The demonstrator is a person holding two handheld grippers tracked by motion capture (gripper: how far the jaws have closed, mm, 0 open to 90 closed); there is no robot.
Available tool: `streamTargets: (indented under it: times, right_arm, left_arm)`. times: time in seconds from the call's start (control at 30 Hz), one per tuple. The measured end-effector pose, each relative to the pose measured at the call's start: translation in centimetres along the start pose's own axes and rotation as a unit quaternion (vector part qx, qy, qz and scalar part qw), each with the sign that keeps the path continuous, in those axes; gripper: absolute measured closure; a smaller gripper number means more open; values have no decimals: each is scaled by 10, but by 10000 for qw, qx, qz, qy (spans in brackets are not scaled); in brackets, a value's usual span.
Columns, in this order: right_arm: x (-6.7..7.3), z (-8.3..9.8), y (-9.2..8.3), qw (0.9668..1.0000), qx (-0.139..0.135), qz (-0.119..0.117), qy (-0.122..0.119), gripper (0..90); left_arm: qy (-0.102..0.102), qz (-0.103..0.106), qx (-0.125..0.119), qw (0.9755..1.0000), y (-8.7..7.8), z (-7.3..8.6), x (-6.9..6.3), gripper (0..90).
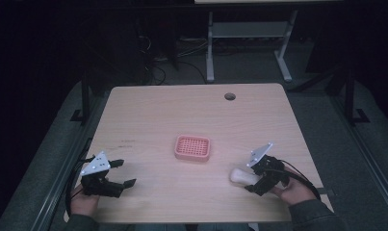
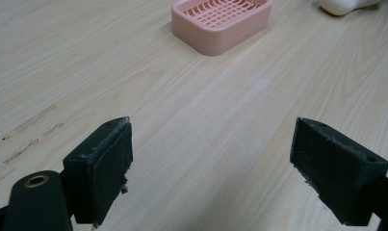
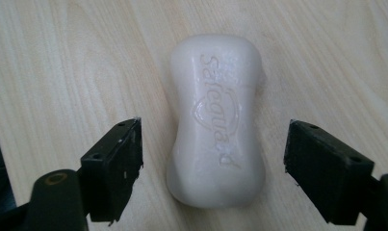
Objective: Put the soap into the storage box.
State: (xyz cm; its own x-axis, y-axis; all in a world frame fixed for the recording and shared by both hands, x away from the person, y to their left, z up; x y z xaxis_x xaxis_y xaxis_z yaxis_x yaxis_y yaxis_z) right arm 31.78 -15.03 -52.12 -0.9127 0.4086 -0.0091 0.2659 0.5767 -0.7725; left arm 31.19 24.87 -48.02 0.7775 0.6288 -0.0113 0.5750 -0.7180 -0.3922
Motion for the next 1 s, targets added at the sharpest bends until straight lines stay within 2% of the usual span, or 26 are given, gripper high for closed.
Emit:
streamTargets:
  times: [0.23, 0.53, 1.0]
  right_arm:
    - [0, -4, 5, 9999, 83, -36, -58, 209]
    - [-1, -4, 12, 9987, 448, -32, -230, 285]
    - [-2, -7, 21, 9967, 721, -156, -334, 395]
  left_arm:
    - [8, 2, 5, 10000, 0, 0, 0, 148]
    - [-2, -4, 1, 10000, 0, 0, 0, 148]
    - [-11, -13, -39, 10000, -1, -1, 1, 148]
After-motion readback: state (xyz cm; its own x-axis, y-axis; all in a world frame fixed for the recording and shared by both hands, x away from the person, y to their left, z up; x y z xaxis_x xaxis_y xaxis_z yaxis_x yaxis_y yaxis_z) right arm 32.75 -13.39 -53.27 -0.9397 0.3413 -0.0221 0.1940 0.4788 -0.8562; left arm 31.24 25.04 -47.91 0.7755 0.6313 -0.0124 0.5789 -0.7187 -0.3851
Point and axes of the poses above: each handheld gripper's, and its own axes: y roughly forward along the jaws, z roughly out of its underside, x roughly to its left, the point moved 10 cm from there along y, roughly forward along the jaws, and after that the axes turned 13 degrees about -x, right-handed, at the moved point
